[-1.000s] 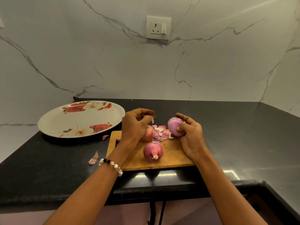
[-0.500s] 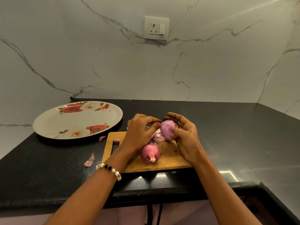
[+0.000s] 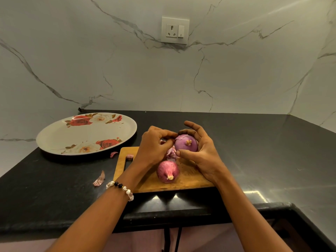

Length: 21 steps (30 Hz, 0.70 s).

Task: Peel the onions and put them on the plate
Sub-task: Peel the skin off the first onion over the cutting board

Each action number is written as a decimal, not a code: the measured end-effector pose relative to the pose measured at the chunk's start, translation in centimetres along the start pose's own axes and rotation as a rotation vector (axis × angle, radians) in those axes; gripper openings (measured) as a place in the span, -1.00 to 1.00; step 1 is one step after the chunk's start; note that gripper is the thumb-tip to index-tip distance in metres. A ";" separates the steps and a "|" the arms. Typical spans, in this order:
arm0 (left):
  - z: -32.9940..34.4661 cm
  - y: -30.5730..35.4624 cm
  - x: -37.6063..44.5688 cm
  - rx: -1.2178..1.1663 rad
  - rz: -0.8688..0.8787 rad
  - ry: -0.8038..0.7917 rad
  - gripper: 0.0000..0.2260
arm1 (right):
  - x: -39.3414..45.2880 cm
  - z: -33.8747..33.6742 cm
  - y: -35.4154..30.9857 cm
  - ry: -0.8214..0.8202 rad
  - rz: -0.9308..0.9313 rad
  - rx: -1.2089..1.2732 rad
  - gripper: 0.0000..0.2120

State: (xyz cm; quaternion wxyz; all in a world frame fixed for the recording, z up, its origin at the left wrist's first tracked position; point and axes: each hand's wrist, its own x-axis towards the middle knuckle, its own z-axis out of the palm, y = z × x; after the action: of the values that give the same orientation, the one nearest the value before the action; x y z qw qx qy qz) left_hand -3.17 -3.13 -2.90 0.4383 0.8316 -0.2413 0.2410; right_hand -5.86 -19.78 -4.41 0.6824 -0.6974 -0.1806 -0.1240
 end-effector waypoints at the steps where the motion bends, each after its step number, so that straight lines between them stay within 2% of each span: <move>1: 0.0 0.1 0.0 -0.007 -0.008 0.004 -0.79 | 0.0 0.0 0.1 -0.005 -0.002 -0.012 -0.23; 12: -0.1 0.4 0.0 -0.100 -0.080 0.002 -0.86 | -0.2 0.1 -0.1 -0.001 -0.030 -0.044 -0.21; 21: 0.3 0.4 0.3 -0.138 -0.081 0.053 -0.91 | 0.0 0.1 0.0 0.130 -0.022 0.080 -0.23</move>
State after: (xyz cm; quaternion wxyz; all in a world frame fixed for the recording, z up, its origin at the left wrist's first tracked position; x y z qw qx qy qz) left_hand -3.14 -3.63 -2.64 0.5102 0.8018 -0.2118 0.2279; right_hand -5.91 -19.69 -4.42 0.7185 -0.6581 -0.1486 -0.1692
